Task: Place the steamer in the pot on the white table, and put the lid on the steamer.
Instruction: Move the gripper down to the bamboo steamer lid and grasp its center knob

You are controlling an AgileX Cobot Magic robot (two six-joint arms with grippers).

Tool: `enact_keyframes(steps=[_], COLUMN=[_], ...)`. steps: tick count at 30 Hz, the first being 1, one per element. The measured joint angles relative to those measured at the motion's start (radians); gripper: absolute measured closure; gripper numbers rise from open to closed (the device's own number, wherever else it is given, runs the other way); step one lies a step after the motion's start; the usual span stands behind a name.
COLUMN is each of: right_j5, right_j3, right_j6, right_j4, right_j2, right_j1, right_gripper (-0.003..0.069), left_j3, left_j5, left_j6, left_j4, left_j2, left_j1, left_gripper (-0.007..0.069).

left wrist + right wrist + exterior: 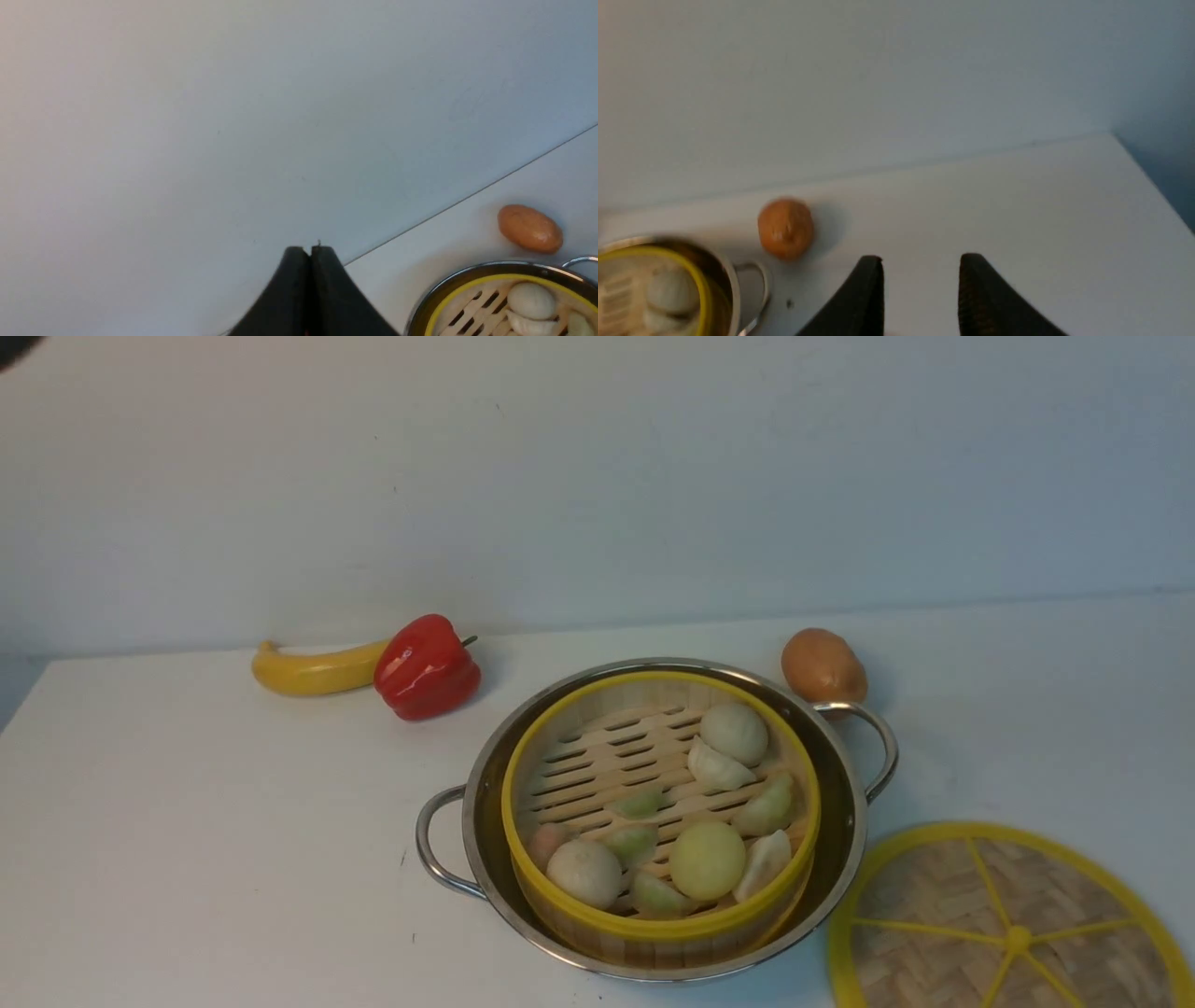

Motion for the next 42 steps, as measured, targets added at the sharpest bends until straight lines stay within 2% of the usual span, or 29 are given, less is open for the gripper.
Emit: enact_keyframes(steps=[2,4,5,6,7,8,13,17,20,22,27,36,42], right_j5=[0.094,0.151,0.156,0.195,0.195,0.212,0.289,0.327,0.341,0.346,0.335,0.273,0.255], right_j3=[-0.073,-0.114,-0.117,-0.132,-0.132,-0.134,-0.134,-0.136,-0.141,-0.151,-0.155,-0.157,-0.157], right_j6=[-0.129,-0.205,-0.205,-0.238,-0.238,-0.247,-0.251,-0.251,-0.243,-0.213,-0.145,-0.107,-0.104], right_j4=[0.089,0.155,0.16,0.197,0.197,0.213,0.24,0.245,0.22,0.166,0.064,0.011,0.008], right_j2=[0.123,0.215,0.222,0.286,0.292,0.325,0.446,0.546,0.578,0.606,0.644,0.725,0.788], right_j1=[0.0,0.0,0.0,0.0,0.0,0.0,0.013,0.1,0.155,0.221,0.306,0.319,0.319], right_gripper=[0.0417,0.0417,0.0417,0.0417,0.0417,0.0417,0.0417,0.0417,0.0417,0.0417,0.0417,0.0408,0.0408], left_j3=[0.157,0.345,0.345,0.552,0.571,0.7,1.073,1.315,1.397,1.473,1.578,1.67,1.721], left_j5=[-0.022,-0.093,-0.093,-0.177,-0.184,-0.236,-0.363,-0.397,-0.398,-0.398,-0.398,-0.453,-0.487], left_j6=[-0.009,-0.037,-0.037,-0.093,-0.093,-0.146,-0.286,-0.355,-0.379,-0.399,-0.408,-0.303,-0.288], left_j4=[0.042,0.084,0.084,0.126,0.129,0.15,0.175,0.177,0.175,0.166,0.121,0.053,0.031], left_j2=[-0.112,-0.231,-0.231,-0.363,-0.375,-0.462,-0.73,-0.904,-0.967,-1.027,-1.074,-1.123,-1.235], left_j1=[0.0,0.0,0.0,0.0,0.0,0.0,0.0,0.0,0.0,0.0,0.0,0.0,0.0], left_gripper=[0.0647,0.0647,0.0647,0.0647,0.0647,0.0647,0.0645,0.0645,0.0645,0.0645,0.0645,0.0645,0.0645])
